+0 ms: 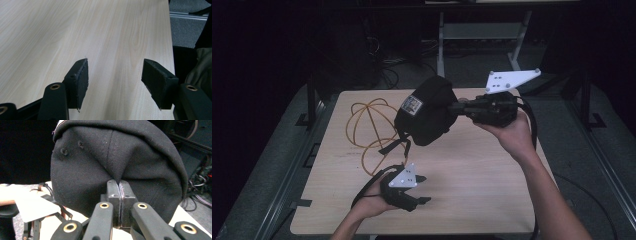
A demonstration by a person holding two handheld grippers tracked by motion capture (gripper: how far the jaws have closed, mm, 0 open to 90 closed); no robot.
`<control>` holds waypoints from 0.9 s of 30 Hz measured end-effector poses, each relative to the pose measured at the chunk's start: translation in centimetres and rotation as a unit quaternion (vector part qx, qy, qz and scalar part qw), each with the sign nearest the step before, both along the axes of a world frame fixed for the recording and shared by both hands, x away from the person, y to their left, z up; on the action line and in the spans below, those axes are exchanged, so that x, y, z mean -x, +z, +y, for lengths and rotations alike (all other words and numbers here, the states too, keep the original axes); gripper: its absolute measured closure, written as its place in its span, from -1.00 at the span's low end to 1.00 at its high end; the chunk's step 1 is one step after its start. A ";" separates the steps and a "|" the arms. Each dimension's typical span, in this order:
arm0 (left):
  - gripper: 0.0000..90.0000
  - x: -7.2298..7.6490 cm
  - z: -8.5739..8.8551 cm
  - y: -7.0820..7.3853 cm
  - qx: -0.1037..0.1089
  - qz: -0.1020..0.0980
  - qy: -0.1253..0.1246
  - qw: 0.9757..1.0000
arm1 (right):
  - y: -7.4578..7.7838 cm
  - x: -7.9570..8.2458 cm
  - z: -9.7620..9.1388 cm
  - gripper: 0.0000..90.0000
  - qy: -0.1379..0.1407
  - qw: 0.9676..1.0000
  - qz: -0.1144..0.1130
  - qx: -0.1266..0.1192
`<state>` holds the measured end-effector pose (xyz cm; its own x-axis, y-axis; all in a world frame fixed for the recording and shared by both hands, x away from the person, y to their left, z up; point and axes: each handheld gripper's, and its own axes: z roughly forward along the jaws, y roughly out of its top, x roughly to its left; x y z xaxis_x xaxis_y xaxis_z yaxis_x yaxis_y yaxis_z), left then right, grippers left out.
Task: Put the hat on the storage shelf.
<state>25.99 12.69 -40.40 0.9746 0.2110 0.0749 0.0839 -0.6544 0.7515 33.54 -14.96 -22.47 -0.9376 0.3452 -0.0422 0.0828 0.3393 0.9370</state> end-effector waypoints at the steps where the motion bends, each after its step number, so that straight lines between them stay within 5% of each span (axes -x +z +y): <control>1: -0.16 0.0 0.0 0.0 0.001 0.002 0.000 1.000 | 0.2 -0.1 0.5 0.99 0.005 1.000 0.001 0.002; 13: -0.15 -0.1 0.0 -0.3 -0.005 -0.005 -0.003 1.000 | 2.8 -2.1 5.6 0.99 0.048 0.998 0.015 0.036; 22: -0.14 0.1 -0.3 -0.7 -0.001 0.014 0.001 1.000 | 4.1 -4.4 9.7 0.99 0.063 0.995 0.025 0.067; 27: -0.14 0.0 -0.4 -0.6 -0.011 -0.003 -0.017 1.000 | 4.2 -6.0 12.5 0.99 0.069 0.994 0.040 0.073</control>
